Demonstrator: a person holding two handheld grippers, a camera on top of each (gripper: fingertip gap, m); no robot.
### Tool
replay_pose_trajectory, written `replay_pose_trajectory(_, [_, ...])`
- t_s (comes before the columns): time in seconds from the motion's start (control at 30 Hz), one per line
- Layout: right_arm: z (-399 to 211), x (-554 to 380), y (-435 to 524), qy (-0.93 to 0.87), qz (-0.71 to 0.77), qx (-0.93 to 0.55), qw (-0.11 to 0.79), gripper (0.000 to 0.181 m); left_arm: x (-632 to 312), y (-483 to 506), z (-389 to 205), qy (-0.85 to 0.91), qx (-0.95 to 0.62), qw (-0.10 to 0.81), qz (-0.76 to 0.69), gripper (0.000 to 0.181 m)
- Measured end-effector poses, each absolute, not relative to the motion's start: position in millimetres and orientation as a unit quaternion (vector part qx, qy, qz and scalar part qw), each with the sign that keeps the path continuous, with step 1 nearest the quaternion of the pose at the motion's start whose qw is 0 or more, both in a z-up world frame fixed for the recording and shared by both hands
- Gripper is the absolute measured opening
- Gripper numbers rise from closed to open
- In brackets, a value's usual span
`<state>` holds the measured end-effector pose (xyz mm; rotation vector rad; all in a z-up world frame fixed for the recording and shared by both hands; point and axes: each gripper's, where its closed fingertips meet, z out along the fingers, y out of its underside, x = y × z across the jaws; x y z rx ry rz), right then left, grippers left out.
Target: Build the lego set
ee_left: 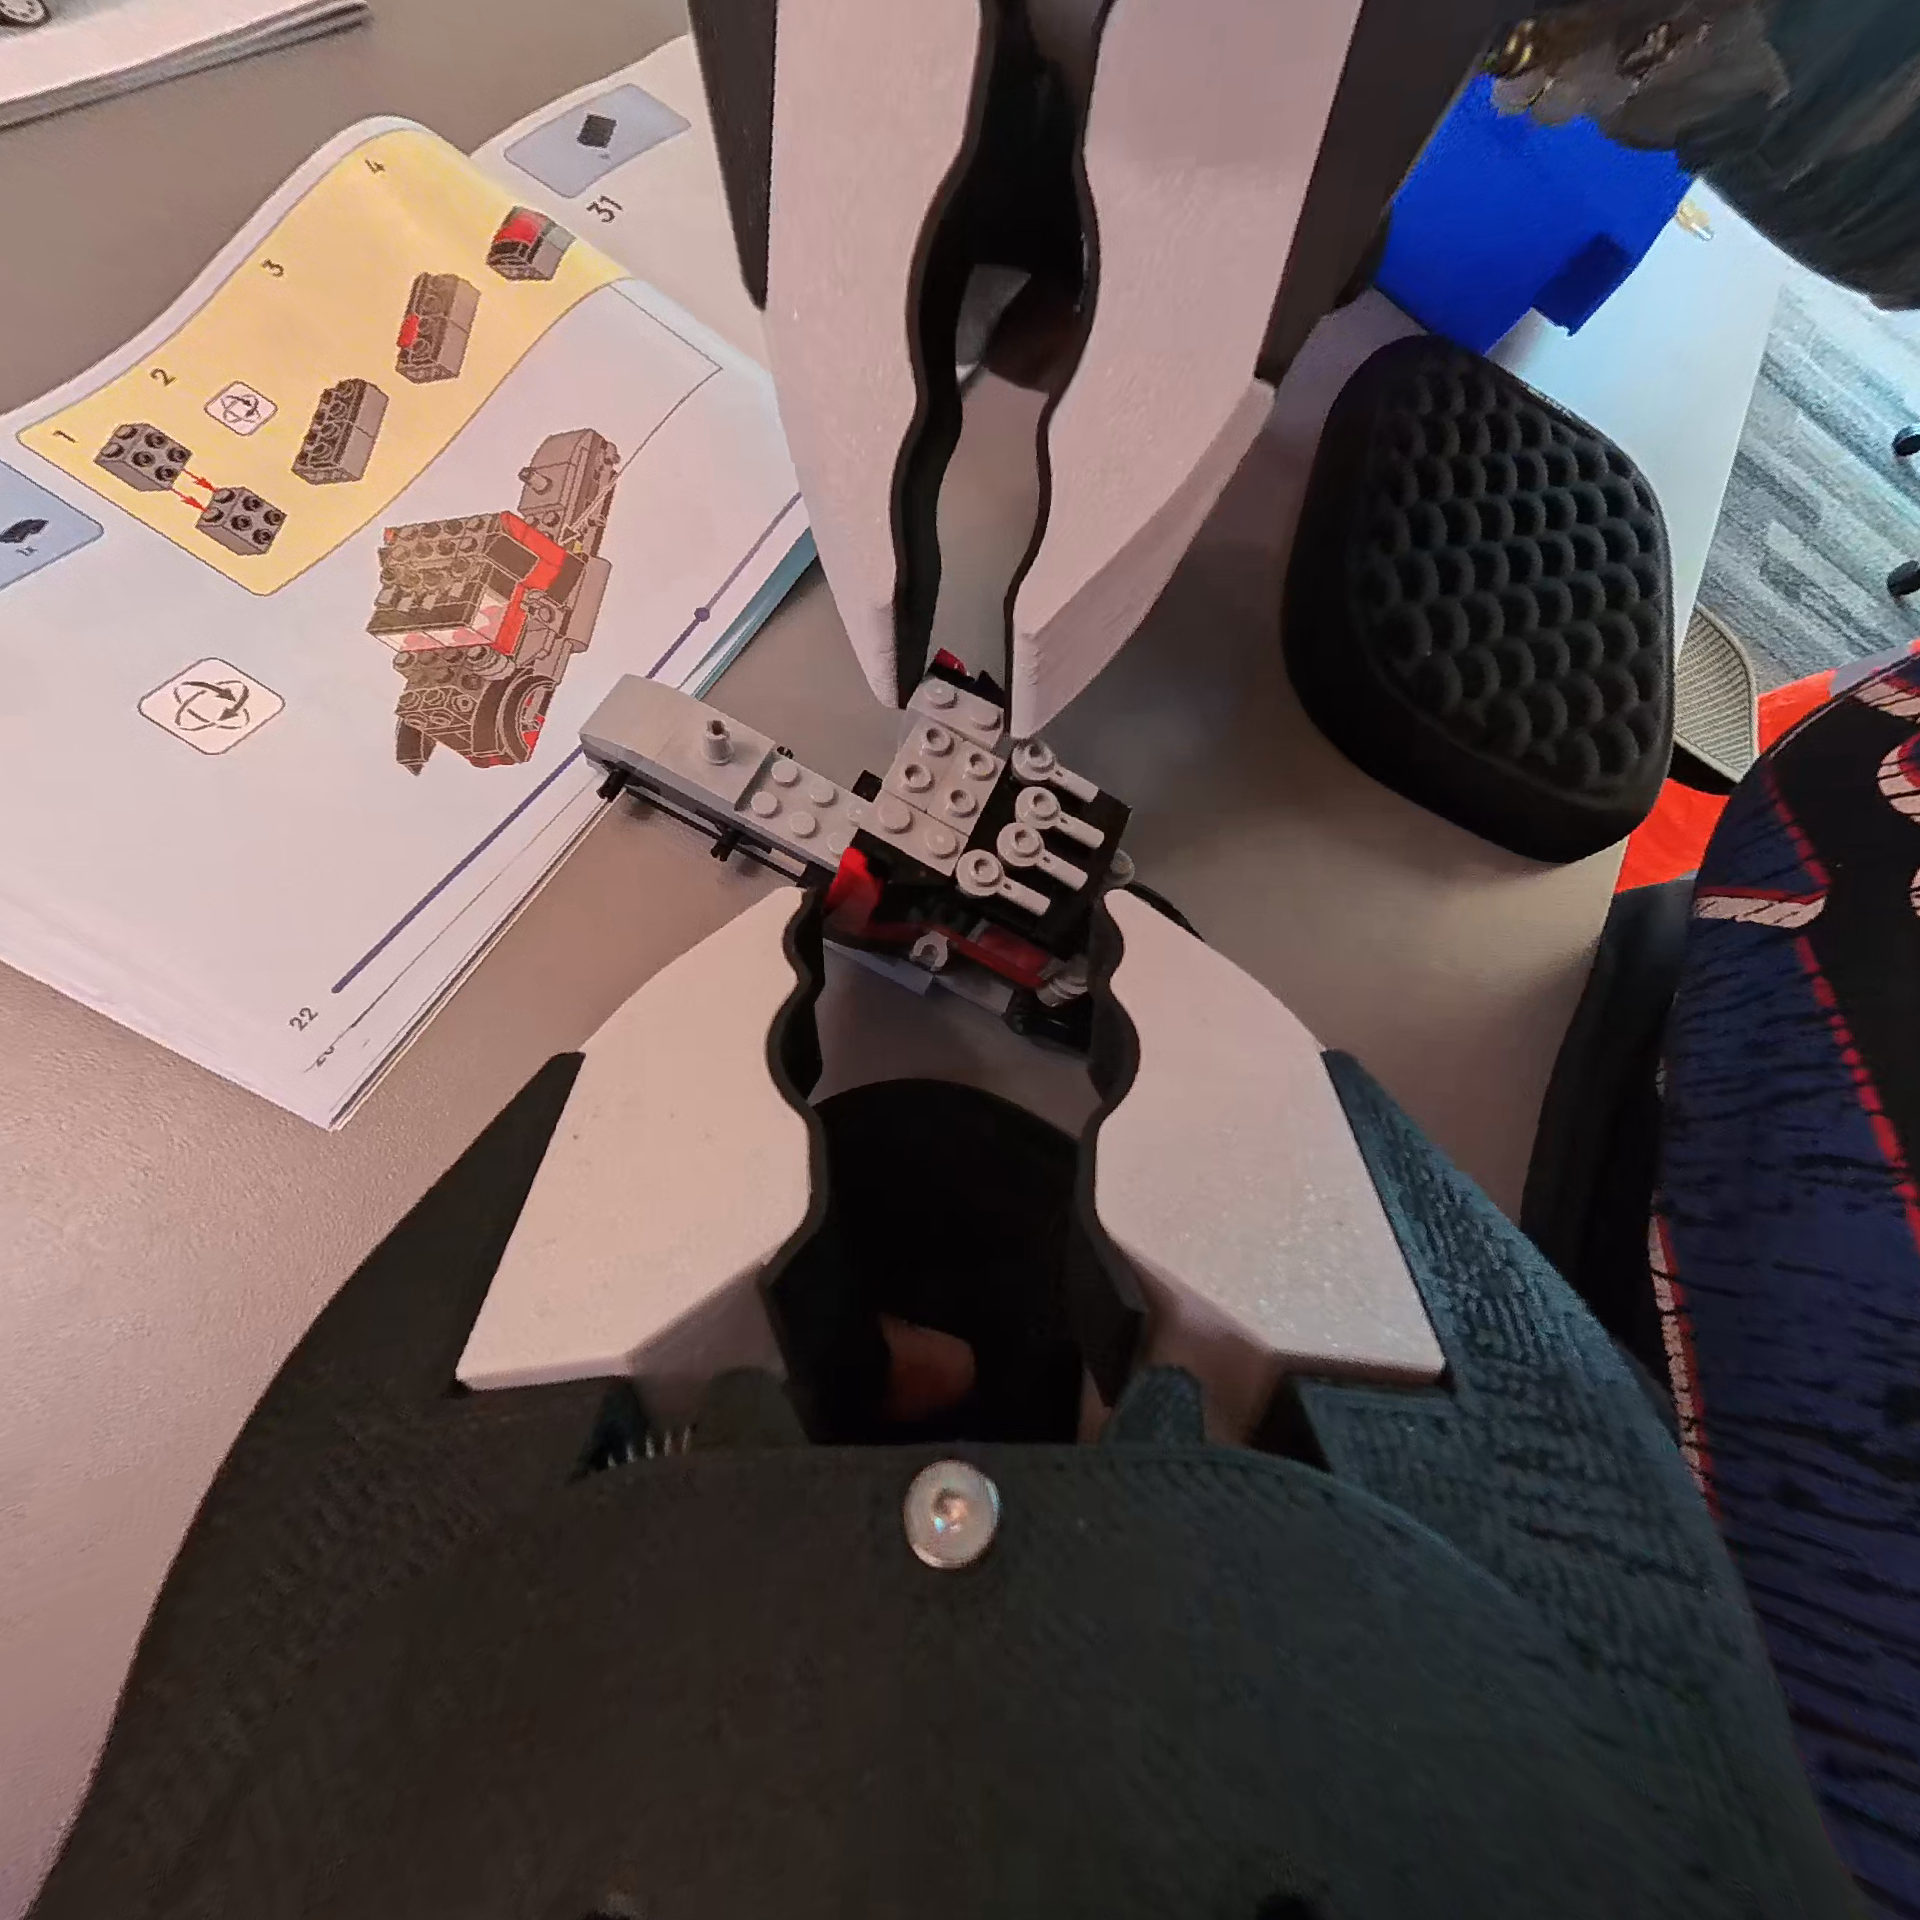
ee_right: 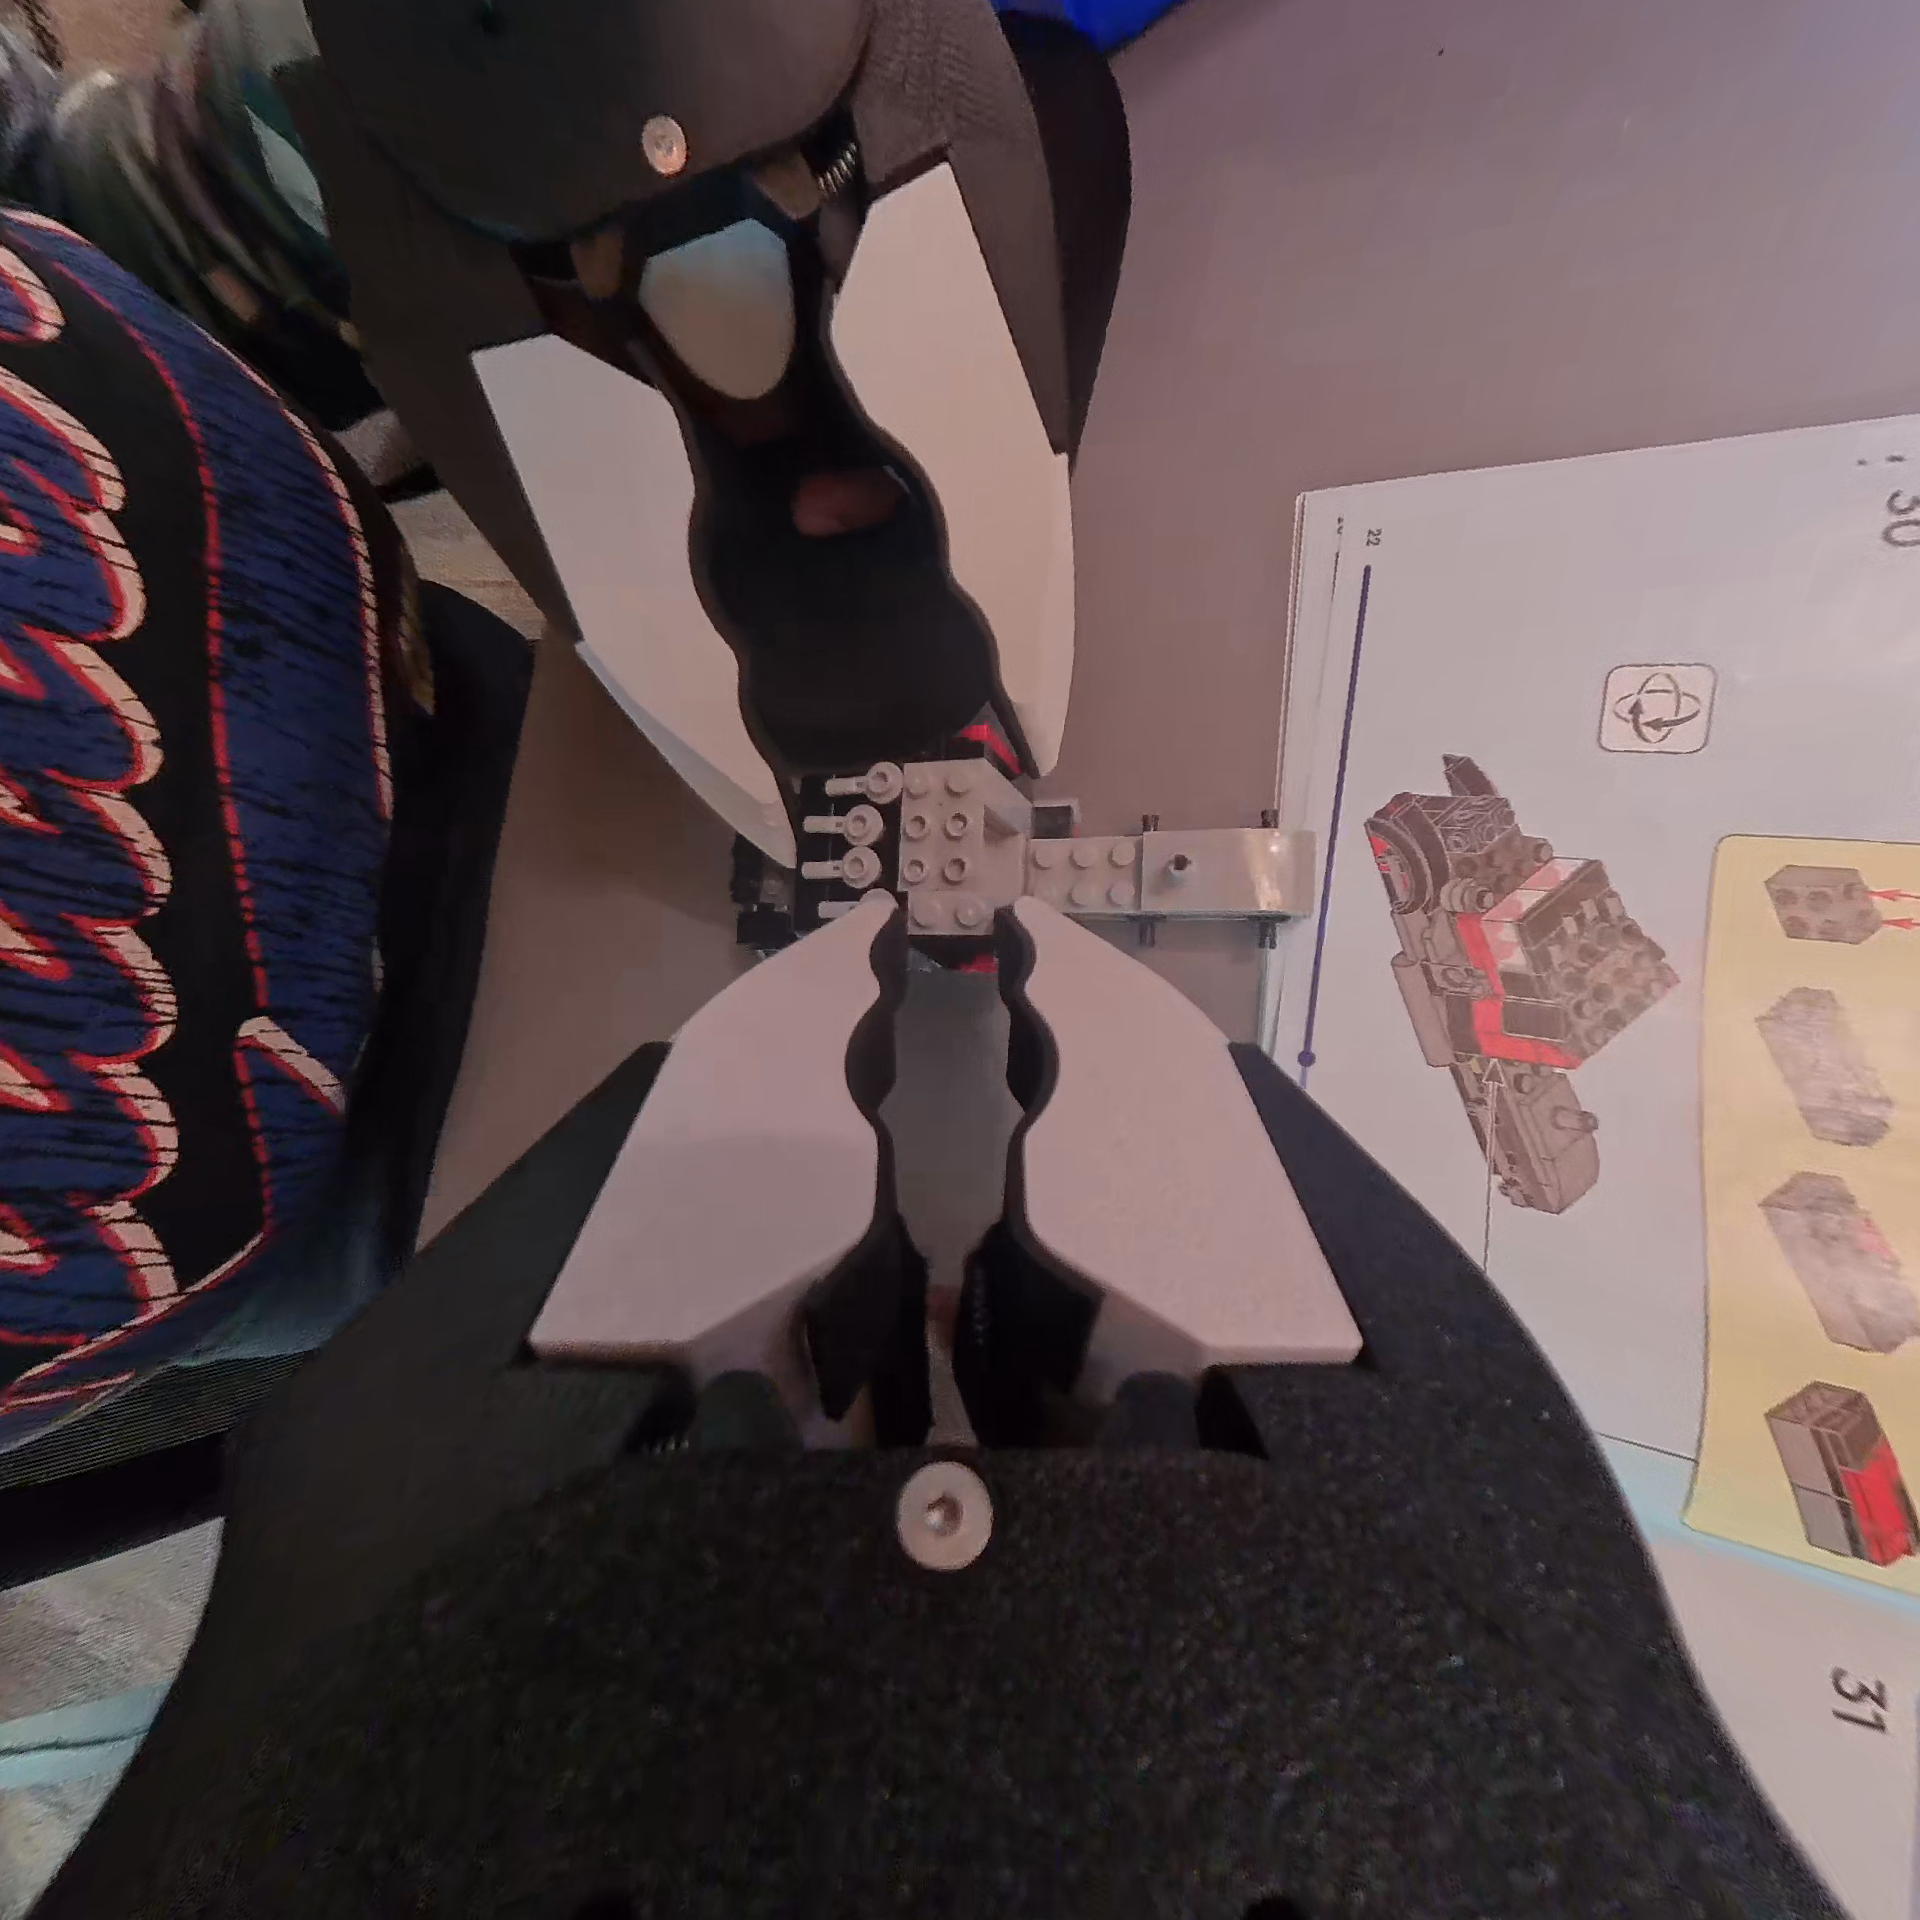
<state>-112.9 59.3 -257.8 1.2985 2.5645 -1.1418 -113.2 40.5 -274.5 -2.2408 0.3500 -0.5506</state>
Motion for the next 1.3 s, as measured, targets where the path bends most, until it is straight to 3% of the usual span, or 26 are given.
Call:
replay_pose_trajectory(0.17, [-255,-111,57,0.809,-0.407,0.417,0.074,0.023,-113,40,-275,0.138,-0.883,0.392,-0.217,0.049])
replay_pose_trajectory(0.7, [-256,-111,59,0.749,-0.467,0.451,0.136,0.013,-111,39,-275,0.145,-0.882,0.388,-0.224,0.049])
replay_pose_trajectory(1.17, [-257,-108,55,0.768,-0.441,0.457,0.085,0.015,-110,38,-275,0.151,-0.88,0.388,-0.228,0.05])
replay_pose_trajectory(1.3, [-240,-110,54,0.788,-0.487,0.377,-0.008,0.013,-109,38,-275,0.152,-0.881,0.385,-0.23,0.05])
